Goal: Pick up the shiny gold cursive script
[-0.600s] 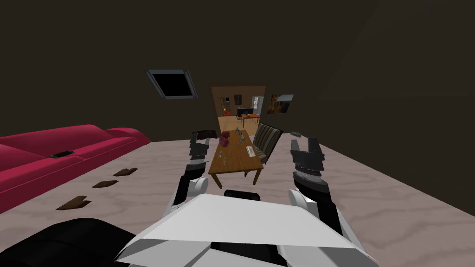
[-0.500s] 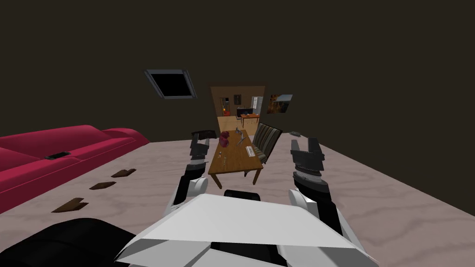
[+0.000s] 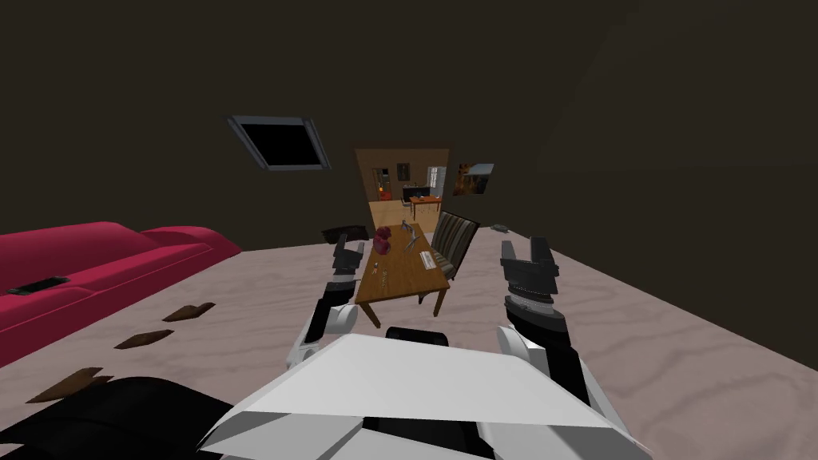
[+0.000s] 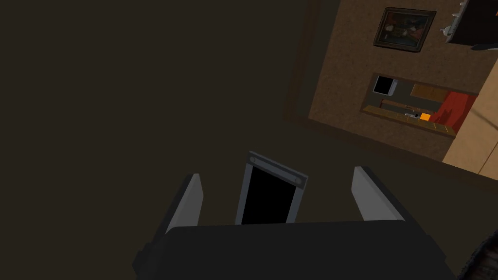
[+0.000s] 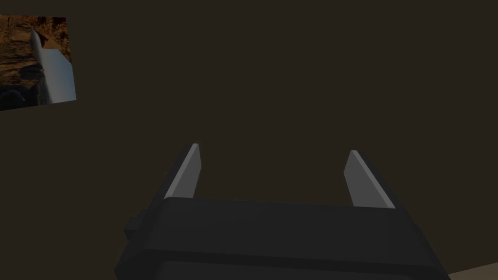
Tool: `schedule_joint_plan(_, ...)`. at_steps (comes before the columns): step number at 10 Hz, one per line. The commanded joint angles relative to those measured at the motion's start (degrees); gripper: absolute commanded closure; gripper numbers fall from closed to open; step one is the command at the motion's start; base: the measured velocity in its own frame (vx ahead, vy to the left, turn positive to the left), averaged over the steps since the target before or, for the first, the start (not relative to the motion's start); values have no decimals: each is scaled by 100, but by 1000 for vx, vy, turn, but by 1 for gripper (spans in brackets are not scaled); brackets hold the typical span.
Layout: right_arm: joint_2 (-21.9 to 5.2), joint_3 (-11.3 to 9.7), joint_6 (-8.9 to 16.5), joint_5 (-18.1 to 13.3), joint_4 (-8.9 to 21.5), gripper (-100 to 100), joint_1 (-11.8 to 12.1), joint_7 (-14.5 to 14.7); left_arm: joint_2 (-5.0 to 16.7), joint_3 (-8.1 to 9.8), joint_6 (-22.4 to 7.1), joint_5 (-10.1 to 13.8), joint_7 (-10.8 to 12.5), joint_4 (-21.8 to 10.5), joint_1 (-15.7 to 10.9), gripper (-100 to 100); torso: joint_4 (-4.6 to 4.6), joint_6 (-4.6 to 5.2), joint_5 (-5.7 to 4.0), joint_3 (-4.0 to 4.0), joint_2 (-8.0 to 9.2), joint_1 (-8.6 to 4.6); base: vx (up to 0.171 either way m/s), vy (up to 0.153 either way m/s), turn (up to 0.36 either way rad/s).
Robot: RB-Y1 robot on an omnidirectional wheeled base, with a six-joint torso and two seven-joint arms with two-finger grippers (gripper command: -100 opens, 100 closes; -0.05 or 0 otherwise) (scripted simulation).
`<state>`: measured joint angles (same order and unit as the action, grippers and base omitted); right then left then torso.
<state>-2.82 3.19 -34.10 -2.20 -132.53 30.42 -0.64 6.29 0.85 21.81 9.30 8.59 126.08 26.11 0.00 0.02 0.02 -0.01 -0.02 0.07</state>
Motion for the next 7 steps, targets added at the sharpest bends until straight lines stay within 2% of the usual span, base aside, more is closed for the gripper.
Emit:
schedule_joint_plan(1,0,0,0,0,0,0,0,0,86,27,92,130,245,-286,-45,-100,0,0,0,0,0,0,-2,14,-144)
schedule_joint_plan(2,0,0,0,0,0,0,0,0,126,57,137,222,405,-439,-104,-100,0,-1,0,0,1,0,-1,13,-129)
schedule_joint_plan(3,0,0,0,0,0,0,0,0,126,57,137,222,405,-517,-104,-100,0,-1,0,1,1,0,0,11,-47)
schedule_joint_plan(5,0,0,0,0,0,0,0,0,187,123,233,422,754,-891,-232,-100,0,-1,0,0,0,-1,-1,10,-142)
schedule_joint_plan(6,0,0,0,0,0,0,0,0,187,123,233,422,754,-981,-232,-100,0,0,0,0,0,-1,-3,13,-59)
schedule_joint_plan(7,0,0,0,0,0,0,1,0,209,158,284,528,941,-1222,-301,-100,0,-3,0,0,1,-1,-2,8,-109)
